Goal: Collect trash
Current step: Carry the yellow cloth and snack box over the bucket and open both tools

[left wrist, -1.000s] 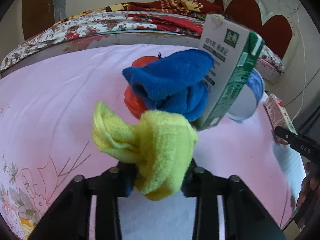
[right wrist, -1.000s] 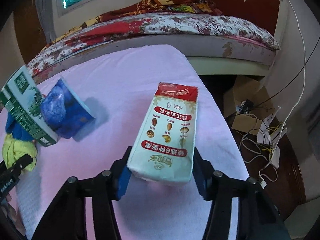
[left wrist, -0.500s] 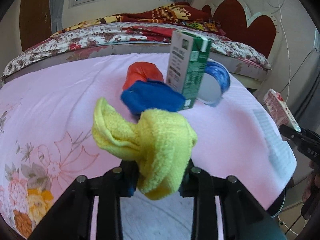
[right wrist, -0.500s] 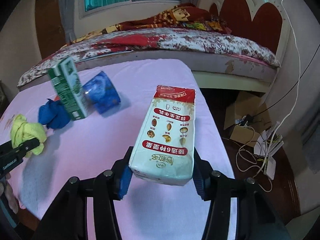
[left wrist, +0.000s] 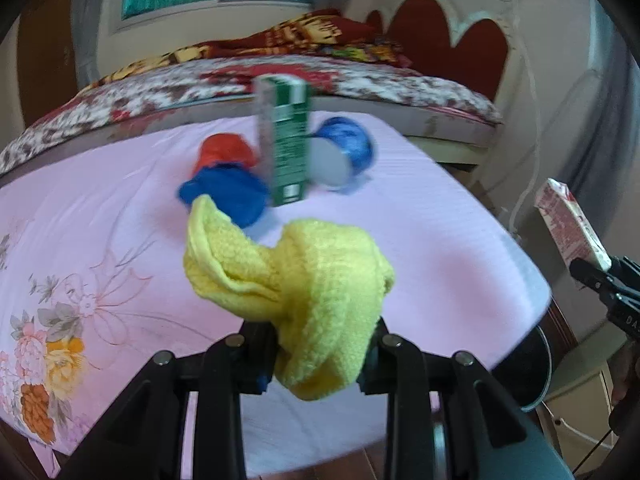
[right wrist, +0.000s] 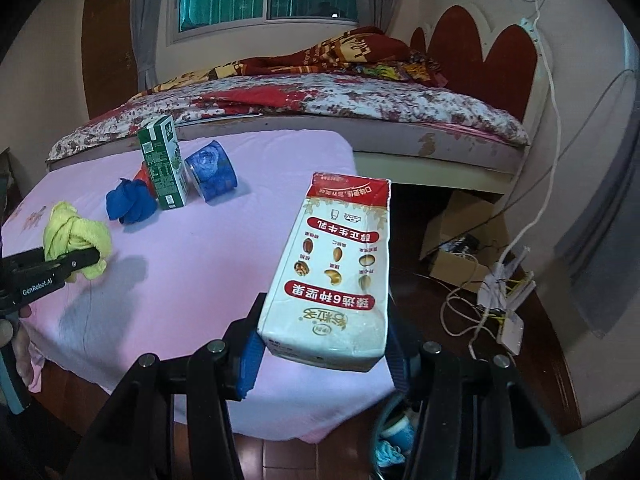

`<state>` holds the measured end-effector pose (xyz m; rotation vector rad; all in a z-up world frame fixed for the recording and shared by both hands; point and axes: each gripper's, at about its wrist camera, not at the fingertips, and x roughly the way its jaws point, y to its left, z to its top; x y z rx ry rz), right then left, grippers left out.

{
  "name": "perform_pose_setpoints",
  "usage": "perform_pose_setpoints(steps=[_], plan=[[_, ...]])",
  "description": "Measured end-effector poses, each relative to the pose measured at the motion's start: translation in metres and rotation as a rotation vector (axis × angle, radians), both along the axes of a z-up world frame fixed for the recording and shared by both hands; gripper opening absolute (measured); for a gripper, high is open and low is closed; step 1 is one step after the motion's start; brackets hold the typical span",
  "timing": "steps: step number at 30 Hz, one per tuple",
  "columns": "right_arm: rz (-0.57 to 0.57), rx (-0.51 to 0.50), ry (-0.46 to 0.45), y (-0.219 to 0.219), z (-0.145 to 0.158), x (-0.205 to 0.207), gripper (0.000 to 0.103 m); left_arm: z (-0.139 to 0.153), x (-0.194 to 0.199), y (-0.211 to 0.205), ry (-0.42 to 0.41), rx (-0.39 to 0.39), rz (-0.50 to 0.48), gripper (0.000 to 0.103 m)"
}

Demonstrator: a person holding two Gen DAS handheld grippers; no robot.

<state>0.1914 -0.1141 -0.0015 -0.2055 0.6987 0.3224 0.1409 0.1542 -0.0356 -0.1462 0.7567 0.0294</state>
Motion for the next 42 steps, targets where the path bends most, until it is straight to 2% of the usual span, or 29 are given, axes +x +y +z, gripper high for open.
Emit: perform_pose_setpoints(steps=[8, 16, 36, 42], plan=[[-0.035, -0.031, -0.031, -0.044, 0.004, -0.032, 0.054, 0.013, -0.006, -0.057, -0.043, 0.013, -0.113, 0.031], [-0.091, -0.021, -0.041, -0.087, 0.002, -0.049, 0.054, 0.015, -0.008, -0.112, -0.045, 0.012, -0.219, 0.031], [-0.188, -0.023, 0.005, -0.168, -0.024, -0.073, 0.054, -0.001, -0.008, -0.216, -0.005, 0.007, -0.425, 0.031], [-0.178, -0.06, 0.036, -0.181, -0.046, -0.077, 0.054, -0.013, -0.012, -0.251, 0.031, -0.006, -0.492, 0.031]])
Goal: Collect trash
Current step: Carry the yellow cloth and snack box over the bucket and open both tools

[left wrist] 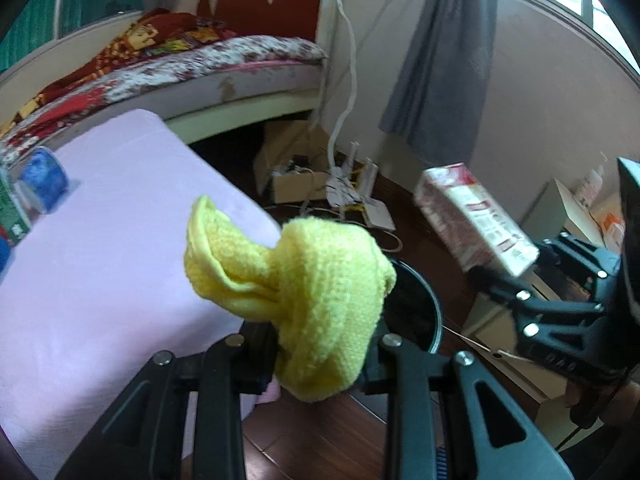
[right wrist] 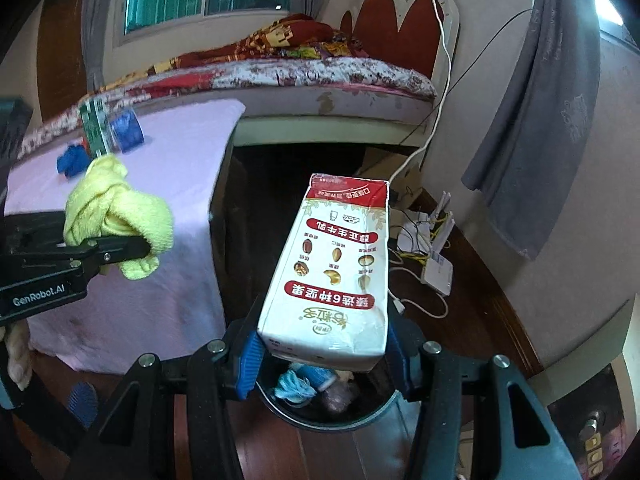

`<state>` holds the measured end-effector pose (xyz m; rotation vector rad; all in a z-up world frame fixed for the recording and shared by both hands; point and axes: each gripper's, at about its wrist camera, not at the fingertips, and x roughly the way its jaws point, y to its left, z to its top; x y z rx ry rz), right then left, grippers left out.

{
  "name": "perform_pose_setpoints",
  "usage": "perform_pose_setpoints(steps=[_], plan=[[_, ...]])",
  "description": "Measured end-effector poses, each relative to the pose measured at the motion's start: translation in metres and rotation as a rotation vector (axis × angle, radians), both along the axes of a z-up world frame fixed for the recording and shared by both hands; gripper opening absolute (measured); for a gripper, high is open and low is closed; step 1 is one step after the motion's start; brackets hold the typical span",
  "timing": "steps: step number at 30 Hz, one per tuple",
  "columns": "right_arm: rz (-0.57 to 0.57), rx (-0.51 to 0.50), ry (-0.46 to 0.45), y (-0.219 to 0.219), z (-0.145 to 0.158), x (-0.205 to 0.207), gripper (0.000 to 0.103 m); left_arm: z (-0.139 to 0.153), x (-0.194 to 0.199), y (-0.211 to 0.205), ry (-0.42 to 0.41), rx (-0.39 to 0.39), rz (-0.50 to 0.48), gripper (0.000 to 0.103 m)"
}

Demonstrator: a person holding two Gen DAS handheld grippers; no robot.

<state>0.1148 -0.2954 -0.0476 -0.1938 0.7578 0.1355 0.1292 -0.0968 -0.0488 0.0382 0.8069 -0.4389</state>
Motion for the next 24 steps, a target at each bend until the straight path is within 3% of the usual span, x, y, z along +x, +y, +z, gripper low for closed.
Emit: perform_pose_setpoints(steps=[13, 24], plan=[[-0.014, -0.009, 0.155, -0.048, -0.072, -0.004, 0.054, -0.053, 0.013, -0.059, 0.128, 0.03, -0.125, 0.031], [0.085, -0.055, 0.266, -0.053, -0.133, 0.031, 0.055, -0.113, 0.049, -0.084, 0.256, 0.032, -0.17, 0.031]])
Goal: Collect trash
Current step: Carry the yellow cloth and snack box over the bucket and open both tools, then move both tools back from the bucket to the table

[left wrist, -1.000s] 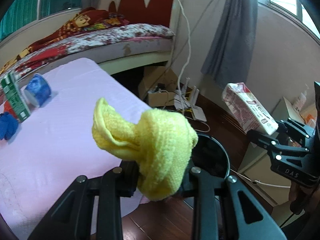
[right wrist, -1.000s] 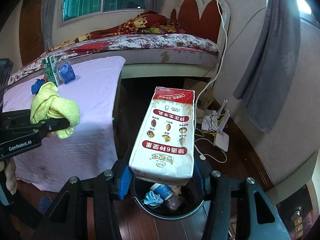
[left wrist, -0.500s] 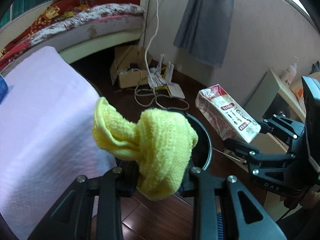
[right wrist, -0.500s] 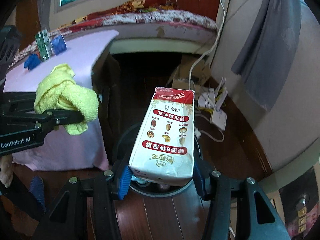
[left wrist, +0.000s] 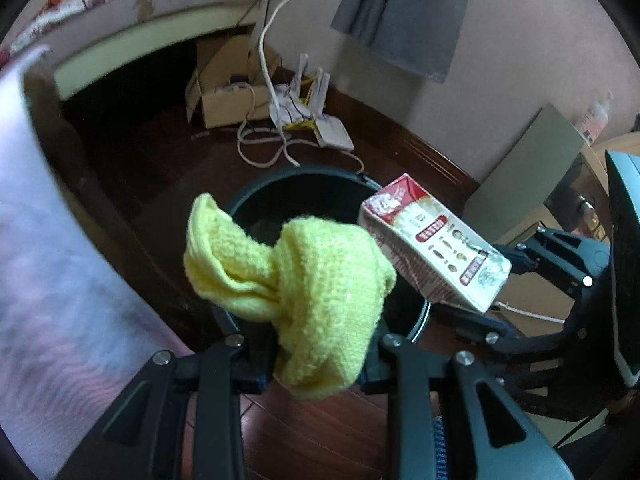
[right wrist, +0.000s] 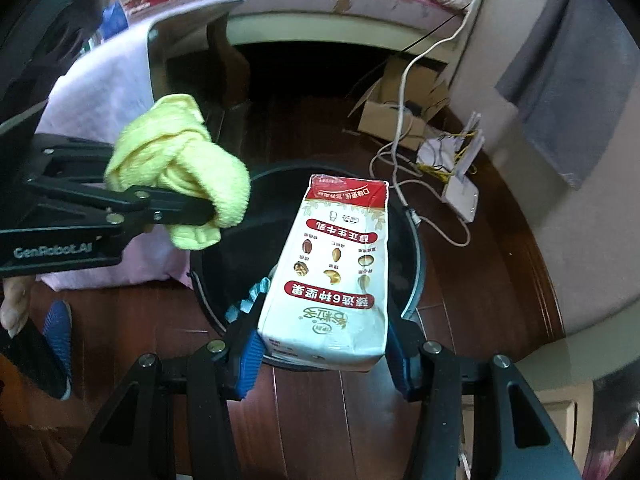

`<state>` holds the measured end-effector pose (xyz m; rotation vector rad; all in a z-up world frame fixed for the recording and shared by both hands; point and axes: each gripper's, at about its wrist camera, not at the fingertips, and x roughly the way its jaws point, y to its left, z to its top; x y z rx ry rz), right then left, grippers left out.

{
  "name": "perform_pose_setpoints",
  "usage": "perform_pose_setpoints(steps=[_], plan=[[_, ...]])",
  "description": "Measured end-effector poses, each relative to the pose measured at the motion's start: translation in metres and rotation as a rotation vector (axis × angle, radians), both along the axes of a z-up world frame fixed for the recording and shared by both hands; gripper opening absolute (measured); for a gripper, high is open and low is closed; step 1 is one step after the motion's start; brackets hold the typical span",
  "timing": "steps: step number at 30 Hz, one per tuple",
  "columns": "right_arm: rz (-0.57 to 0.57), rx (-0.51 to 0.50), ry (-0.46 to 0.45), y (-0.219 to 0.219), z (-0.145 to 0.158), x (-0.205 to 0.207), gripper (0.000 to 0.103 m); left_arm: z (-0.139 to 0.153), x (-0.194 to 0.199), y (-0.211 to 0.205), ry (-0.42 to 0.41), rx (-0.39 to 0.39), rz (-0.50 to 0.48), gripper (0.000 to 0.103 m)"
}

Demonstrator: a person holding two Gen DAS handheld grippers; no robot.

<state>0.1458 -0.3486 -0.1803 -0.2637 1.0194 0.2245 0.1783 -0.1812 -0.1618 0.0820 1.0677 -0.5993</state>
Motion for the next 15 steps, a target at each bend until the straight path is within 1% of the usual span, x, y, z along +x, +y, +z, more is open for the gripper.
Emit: perform_pose_setpoints(steps=[1, 2, 3, 4, 5, 6, 7, 8, 11, 12, 13, 15], plan=[[0.007, 0.003, 0.008, 0.001, -0.004, 0.003, 0.055, -0.004, 0.003, -0.002, 0.014, 0.003, 0.0, 0.032], [0.017, 0.006, 0.017, 0.0, -0.008, 0.006, 0.055, -0.009, 0.004, -0.003, 0.031, -0.005, -0.005, 0.036], [0.029, -0.004, 0.028, 0.001, -0.014, 0.009, 0.055, -0.012, 0.005, -0.006, 0.048, -0.014, -0.014, 0.042], [0.037, -0.021, 0.035, 0.003, -0.019, 0.012, 0.057, -0.016, 0.007, -0.008, 0.052, -0.004, -0.007, 0.058], [0.038, -0.057, 0.03, 0.003, -0.027, 0.015, 0.062, -0.019, 0.008, -0.007, 0.046, 0.029, 0.02, 0.083], [0.017, -0.102, 0.019, 0.0, -0.034, 0.015, 0.087, -0.019, 0.006, -0.004, 0.037, 0.034, 0.036, 0.091], [0.008, -0.116, 0.008, -0.002, -0.038, 0.014, 0.092, -0.018, 0.005, 0.0, 0.025, 0.042, 0.058, 0.098], [-0.005, -0.123, 0.012, -0.008, -0.041, 0.013, 0.092, -0.017, 0.003, 0.006, 0.019, 0.06, 0.082, 0.098], [-0.052, -0.128, 0.035, -0.019, -0.044, 0.012, 0.093, -0.017, 0.002, 0.021, 0.028, 0.067, 0.145, 0.098], [-0.067, -0.116, 0.038, -0.023, -0.043, 0.012, 0.095, -0.016, 0.001, 0.025, 0.026, 0.07, 0.158, 0.099], [-0.077, -0.114, 0.041, -0.024, -0.043, 0.011, 0.1, -0.014, -0.001, 0.028, 0.018, 0.07, 0.169, 0.099], [-0.093, -0.116, 0.036, -0.023, -0.04, 0.009, 0.103, -0.01, -0.007, 0.032, 0.002, 0.08, 0.175, 0.1]])
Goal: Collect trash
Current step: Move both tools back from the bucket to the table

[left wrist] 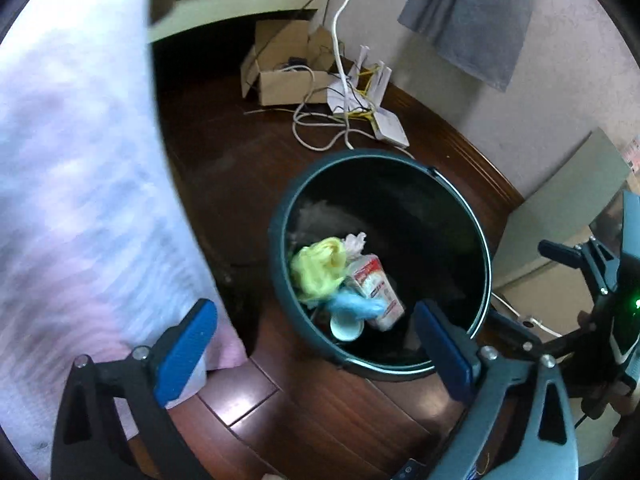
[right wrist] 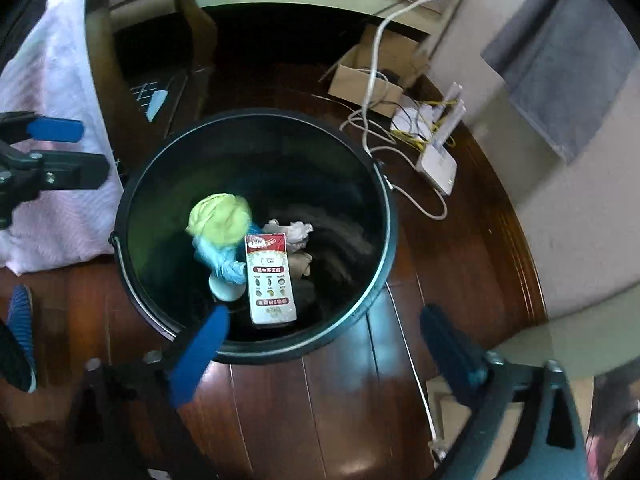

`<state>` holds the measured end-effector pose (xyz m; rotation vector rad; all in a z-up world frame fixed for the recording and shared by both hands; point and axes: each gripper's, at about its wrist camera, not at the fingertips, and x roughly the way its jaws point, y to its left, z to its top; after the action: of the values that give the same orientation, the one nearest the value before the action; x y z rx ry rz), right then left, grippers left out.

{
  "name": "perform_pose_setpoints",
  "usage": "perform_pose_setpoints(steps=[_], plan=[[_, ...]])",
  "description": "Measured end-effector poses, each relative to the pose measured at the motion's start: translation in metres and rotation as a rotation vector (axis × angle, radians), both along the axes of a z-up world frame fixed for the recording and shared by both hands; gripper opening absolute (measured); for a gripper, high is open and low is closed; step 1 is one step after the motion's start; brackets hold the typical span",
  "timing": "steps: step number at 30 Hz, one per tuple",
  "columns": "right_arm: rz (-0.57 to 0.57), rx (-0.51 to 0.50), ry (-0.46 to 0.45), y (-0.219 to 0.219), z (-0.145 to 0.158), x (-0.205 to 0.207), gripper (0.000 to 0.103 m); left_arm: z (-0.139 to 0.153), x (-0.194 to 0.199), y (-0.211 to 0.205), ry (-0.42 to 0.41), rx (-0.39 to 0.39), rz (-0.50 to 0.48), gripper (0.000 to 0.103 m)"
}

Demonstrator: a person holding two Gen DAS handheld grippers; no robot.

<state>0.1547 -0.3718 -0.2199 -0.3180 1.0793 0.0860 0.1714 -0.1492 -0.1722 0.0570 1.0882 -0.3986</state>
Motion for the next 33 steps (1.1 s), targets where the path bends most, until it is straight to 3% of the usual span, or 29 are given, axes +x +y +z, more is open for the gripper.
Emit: perform_pose_setpoints(steps=[18, 27, 33], plan=[[-0.077, 0.099, -0.164, 0.044, 0.09, -0.031, 0.103, 0.071, -0.045, 0.046, -0.156, 0.005, 0.078, 0.102], [-0.044, 0.167, -0.264, 0.081, 0.136, -0.048, 0.103, 0.113, -0.071, 0.085, -0.265, 0.017, 0.148, 0.102], [0.036, 0.223, -0.347, 0.121, 0.168, -0.05, 0.103, 0.141, -0.079, 0.131, -0.335, 0.009, 0.246, 0.102]])
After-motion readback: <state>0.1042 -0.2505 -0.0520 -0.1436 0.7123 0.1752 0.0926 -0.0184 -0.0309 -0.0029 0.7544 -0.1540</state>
